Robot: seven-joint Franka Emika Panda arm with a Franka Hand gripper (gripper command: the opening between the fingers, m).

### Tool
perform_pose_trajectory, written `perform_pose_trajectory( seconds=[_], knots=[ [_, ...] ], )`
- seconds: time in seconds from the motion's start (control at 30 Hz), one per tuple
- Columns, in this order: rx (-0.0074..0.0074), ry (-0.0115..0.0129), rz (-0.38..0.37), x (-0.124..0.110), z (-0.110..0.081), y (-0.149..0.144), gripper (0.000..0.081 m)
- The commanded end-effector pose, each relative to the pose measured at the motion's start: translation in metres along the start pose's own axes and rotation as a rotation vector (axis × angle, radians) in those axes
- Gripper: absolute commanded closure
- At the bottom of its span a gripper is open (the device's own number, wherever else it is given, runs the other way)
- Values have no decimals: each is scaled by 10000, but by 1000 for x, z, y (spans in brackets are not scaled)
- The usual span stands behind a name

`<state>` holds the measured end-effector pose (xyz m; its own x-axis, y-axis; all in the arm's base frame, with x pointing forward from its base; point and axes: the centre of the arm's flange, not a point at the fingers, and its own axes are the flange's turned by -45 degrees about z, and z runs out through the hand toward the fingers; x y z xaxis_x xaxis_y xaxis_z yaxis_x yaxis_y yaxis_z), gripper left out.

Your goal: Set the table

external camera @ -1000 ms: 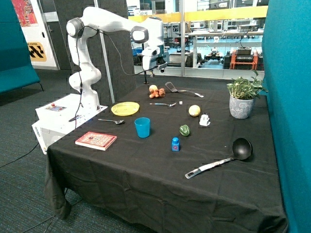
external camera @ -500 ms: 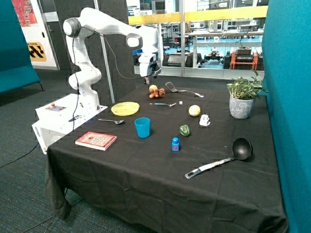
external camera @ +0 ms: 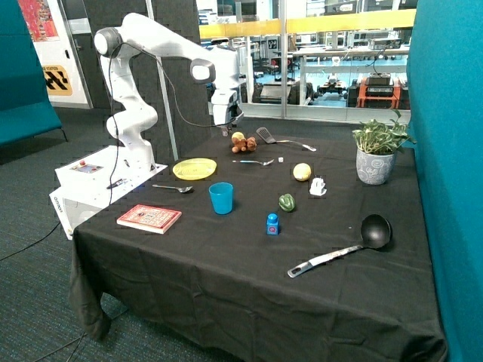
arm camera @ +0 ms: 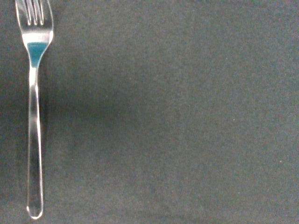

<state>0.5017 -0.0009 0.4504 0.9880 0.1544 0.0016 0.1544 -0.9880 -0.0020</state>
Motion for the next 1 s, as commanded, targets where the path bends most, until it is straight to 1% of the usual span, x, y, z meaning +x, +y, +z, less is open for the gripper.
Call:
perform_pose_trajectory(
  seconds=[0.0, 0.43, 0.63, 0.83, 0.97],
  knots=[
    [-20, -16, -258, -2, 8, -3, 267],
    [-20, -17, -561, -3, 14, -20, 267],
    [-19, -17, -782, -4, 22, -36, 264],
    [-19, -17, -1205, -5, 33, -60, 254],
    [-19, -17, -1316, -4, 39, -73, 246]
  ],
)
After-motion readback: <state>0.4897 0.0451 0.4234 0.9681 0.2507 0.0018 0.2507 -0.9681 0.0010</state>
